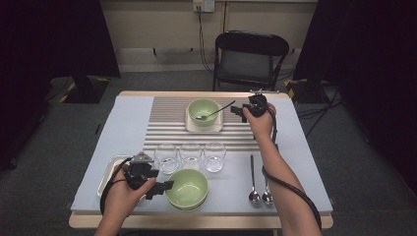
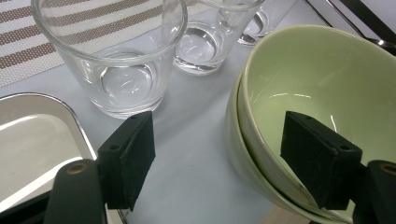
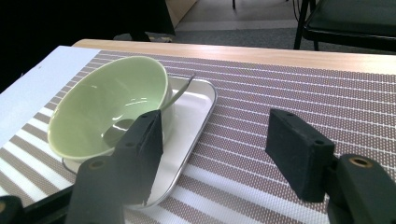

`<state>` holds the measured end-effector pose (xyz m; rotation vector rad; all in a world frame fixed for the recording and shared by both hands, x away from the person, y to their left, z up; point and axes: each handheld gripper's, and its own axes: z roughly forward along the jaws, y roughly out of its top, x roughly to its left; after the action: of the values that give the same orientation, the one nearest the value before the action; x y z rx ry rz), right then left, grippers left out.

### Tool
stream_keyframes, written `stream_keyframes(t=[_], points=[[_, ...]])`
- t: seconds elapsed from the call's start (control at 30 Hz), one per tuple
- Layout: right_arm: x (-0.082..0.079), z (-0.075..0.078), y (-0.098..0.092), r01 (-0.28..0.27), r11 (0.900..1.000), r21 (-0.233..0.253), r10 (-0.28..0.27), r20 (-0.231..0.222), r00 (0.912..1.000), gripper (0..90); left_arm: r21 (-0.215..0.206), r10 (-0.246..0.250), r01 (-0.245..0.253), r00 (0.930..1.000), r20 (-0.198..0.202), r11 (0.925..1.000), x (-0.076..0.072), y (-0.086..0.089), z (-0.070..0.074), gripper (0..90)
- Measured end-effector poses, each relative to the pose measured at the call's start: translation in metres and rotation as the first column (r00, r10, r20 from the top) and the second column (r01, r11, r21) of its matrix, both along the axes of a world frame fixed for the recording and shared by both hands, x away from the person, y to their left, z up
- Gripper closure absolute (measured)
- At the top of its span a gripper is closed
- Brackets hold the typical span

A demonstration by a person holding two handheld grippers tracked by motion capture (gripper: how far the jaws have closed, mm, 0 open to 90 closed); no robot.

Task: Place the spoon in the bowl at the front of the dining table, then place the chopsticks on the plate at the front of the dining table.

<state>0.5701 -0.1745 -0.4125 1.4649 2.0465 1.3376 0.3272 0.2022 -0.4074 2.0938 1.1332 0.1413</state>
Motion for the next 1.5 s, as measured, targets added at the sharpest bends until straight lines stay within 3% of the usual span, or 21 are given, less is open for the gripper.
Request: stream_keyframes(t=[0.57,1.5], points=[[-0.018,0.009,-0.024,0.001,0.999,-0.04,-0.001,0.013,0.9999,34.9,0.003,0.004,-0.004,0.9999,0.011,1.0,-0.001,0.0,0.002,26.1],[-0.035,0.021,-0.034,-0.051,0.996,-0.073,0.052,0.015,0.9985,33.4,0.002,-0.011,0.011,0.9999,0.006,0.9999,0.001,-0.004,0.001,26.0]])
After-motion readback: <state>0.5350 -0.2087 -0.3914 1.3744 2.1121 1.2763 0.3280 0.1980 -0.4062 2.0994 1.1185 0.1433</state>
